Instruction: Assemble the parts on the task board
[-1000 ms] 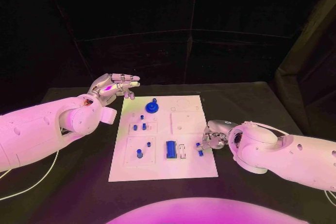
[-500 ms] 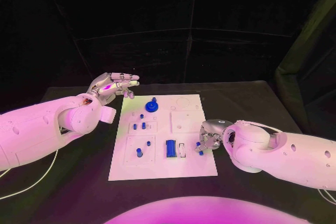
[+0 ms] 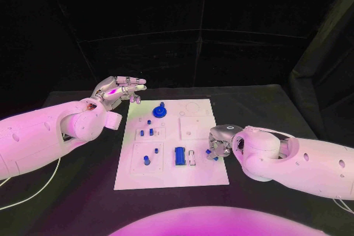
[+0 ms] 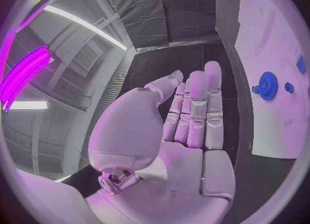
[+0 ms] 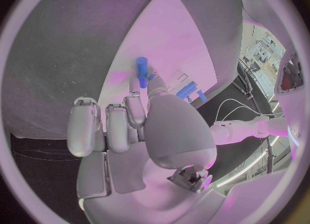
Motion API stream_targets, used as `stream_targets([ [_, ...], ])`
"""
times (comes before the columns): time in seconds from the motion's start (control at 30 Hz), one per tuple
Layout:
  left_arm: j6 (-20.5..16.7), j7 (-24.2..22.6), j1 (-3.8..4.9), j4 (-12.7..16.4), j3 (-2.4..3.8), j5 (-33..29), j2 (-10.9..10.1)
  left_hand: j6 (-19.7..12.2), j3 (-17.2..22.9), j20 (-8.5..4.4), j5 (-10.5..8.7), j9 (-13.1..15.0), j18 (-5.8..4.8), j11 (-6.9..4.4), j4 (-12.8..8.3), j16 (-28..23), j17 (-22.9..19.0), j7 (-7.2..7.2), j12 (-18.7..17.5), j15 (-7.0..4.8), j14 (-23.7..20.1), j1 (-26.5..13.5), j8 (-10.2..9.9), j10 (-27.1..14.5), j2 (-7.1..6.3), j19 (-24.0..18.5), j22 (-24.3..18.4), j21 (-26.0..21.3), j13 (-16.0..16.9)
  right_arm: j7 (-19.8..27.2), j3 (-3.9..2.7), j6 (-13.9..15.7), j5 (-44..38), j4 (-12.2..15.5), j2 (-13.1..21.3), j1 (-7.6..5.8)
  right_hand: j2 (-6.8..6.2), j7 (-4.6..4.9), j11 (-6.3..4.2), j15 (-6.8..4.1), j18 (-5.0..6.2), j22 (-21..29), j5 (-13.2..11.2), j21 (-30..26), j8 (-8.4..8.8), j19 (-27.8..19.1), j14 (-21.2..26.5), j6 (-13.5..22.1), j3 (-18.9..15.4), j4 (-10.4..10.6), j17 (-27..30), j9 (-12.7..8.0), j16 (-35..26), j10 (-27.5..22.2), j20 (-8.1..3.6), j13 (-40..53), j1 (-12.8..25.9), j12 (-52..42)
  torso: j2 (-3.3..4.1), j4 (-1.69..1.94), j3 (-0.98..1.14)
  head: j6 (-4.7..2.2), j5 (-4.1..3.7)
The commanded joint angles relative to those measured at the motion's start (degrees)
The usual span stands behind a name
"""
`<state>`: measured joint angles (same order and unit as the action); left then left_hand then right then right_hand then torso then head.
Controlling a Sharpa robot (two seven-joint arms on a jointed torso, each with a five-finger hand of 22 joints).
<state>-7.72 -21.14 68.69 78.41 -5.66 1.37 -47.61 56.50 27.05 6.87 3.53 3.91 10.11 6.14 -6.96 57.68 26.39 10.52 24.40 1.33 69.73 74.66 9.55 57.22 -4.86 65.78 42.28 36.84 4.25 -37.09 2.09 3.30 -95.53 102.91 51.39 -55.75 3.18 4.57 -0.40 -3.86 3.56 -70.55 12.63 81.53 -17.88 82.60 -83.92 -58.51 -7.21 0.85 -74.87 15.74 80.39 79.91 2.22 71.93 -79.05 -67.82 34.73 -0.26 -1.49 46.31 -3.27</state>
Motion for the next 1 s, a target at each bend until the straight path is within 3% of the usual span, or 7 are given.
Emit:
stream_targets([
  [0.03, 0.8, 0.0, 0.07, 0.1, 0.04, -0.1, 0.0, -0.5, -0.1, -0.03, -0.26, 0.0, 0.36, 0.07, -0.2, -0.4, -0.1, -0.06, 0.3, -0.17, -0.4, -0.3, 0.2, -0.5, 0.30, -0.3, -0.1, -0.2, -0.1, -1.2, 0.64, -4.0, 0.6, -0.8, 0.0, 0.66, 1.56, -0.03, 0.12, -0.38, 0.14, -0.1, 1.5, -0.2, 0.55, 0.0, -3.2, 0.2, 2.3, -1.0, -0.1, -0.8, -0.2, -0.4, -0.24, -0.2, -2.3, 0.5, -0.03, 0.04, -0.01, -0.01, 0.09],
  [0.13, 0.8, 0.1, 0.07, 0.1, 0.04, -0.1, -0.1, -0.5, -0.1, -0.03, -0.26, 0.0, 0.36, 0.07, -0.2, -0.4, -0.1, -0.06, 0.3, -0.17, -0.4, -0.3, 0.2, -0.5, 0.30, -0.3, -0.1, -0.2, -0.1, -1.2, 0.64, -3.4, 3.4, -0.8, 0.1, 0.66, 2.39, 0.20, 0.24, -0.26, 0.11, -0.2, 2.9, -0.2, 1.47, 0.0, -3.2, 0.4, 4.8, -1.7, -0.2, -1.3, -0.2, -0.4, -0.19, -0.2, -2.4, 0.6, -0.05, 0.02, 0.02, -0.01, 0.17],
  [0.2, 0.8, 0.1, 0.07, 0.1, 0.04, -0.1, -0.1, -0.5, -0.1, -0.03, -0.26, 0.0, 0.36, 0.07, -0.2, -0.4, -0.1, -0.06, 0.3, -0.17, -0.4, -0.3, 0.2, -0.5, 0.30, -0.3, -0.1, -0.2, -0.1, -1.1, 0.63, -2.1, 6.5, -0.7, 0.3, 0.66, 2.17, 0.60, 0.58, -0.03, 0.12, -0.3, 3.5, -0.1, 2.60, 0.1, -3.2, 0.5, 7.1, -1.8, -0.3, -2.0, -0.2, -0.3, -0.06, -0.1, -0.9, 0.5, -0.06, 0.01, 0.05, -0.03, 0.23],
  [0.27, 0.8, 0.2, 0.07, 0.1, 0.03, -0.1, -0.1, -0.5, -0.1, -0.03, -0.26, 0.0, 0.36, 0.07, -0.2, -0.4, -0.1, -0.06, 0.3, -0.17, -0.4, -0.3, 0.2, -0.5, 0.30, -0.3, -0.1, -0.2, -0.1, -0.9, 0.63, -0.5, 9.6, -0.5, 0.6, 0.66, 1.40, 0.70, 0.57, 0.23, 0.10, -0.3, 4.7, -0.1, 3.86, 0.1, -3.3, 0.4, 10.3, -1.9, -0.5, -2.8, -0.1, -0.3, 0.22, 0.0, 1.1, 0.5, -0.10, 0.02, 0.06, -0.13, 0.30],
  [0.37, 0.9, 0.2, 0.07, 0.0, 0.03, -0.1, -0.1, -0.5, -0.1, -0.03, -0.26, 0.0, 0.36, 0.07, -0.2, -0.4, -0.1, -0.06, 0.3, -0.17, -0.4, -0.3, 0.2, -0.5, 0.30, -0.3, -0.1, -0.2, -0.1, -0.3, 0.63, 2.3, 13.8, 0.2, 1.2, 0.66, 0.53, 0.70, 0.78, 0.21, 0.13, -0.2, 4.4, -0.2, 4.67, 0.0, -3.3, -0.1, 13.6, -1.7, -0.6, -3.3, 0.0, -0.2, 0.29, 0.0, 3.4, 0.5, -0.12, 0.02, 0.05, -0.16, 0.32],
  [0.6, 0.9, 0.2, 0.07, -0.1, 0.02, -0.1, 0.1, -0.6, -0.1, -0.02, -0.26, 0.0, 0.37, 0.08, -0.3, -0.4, -0.2, -0.04, 0.4, -0.17, -0.5, -0.2, 0.2, -0.5, 0.38, -0.3, -0.1, -0.2, -0.1, 0.9, 0.60, 8.0, 19.6, 2.3, 2.7, 0.62, -3.19, 0.75, 0.86, 0.23, 0.11, -0.4, 3.9, -0.1, 5.94, 0.1, -3.4, -1.2, 22.2, -1.7, -0.9, -4.1, 0.1, 0.1, 0.38, 0.4, 8.6, 0.2, -0.07, 0.00, 0.03, -0.44, 0.39],
  [1.0, 0.9, 0.3, 0.06, 0.0, 0.01, -0.1, 0.1, -0.6, -0.1, -0.02, -0.26, 0.0, 0.37, 0.08, -0.3, -0.4, -0.2, -0.04, 0.4, -0.17, -0.5, -0.2, 0.2, -0.5, 0.38, -0.3, -0.1, -0.2, -0.1, 2.3, 0.58, 14.1, 21.5, 3.8, 3.2, 0.59, -5.63, 0.18, 0.43, -0.06, -0.10, -1.8, 4.5, 0.5, 5.50, 0.7, -3.7, -3.2, 25.5, -0.9, -2.0, -3.9, 0.9, 1.1, 0.08, 1.3, 12.4, -1.1, 0.07, 0.03, -0.01, -0.40, 0.44],
])
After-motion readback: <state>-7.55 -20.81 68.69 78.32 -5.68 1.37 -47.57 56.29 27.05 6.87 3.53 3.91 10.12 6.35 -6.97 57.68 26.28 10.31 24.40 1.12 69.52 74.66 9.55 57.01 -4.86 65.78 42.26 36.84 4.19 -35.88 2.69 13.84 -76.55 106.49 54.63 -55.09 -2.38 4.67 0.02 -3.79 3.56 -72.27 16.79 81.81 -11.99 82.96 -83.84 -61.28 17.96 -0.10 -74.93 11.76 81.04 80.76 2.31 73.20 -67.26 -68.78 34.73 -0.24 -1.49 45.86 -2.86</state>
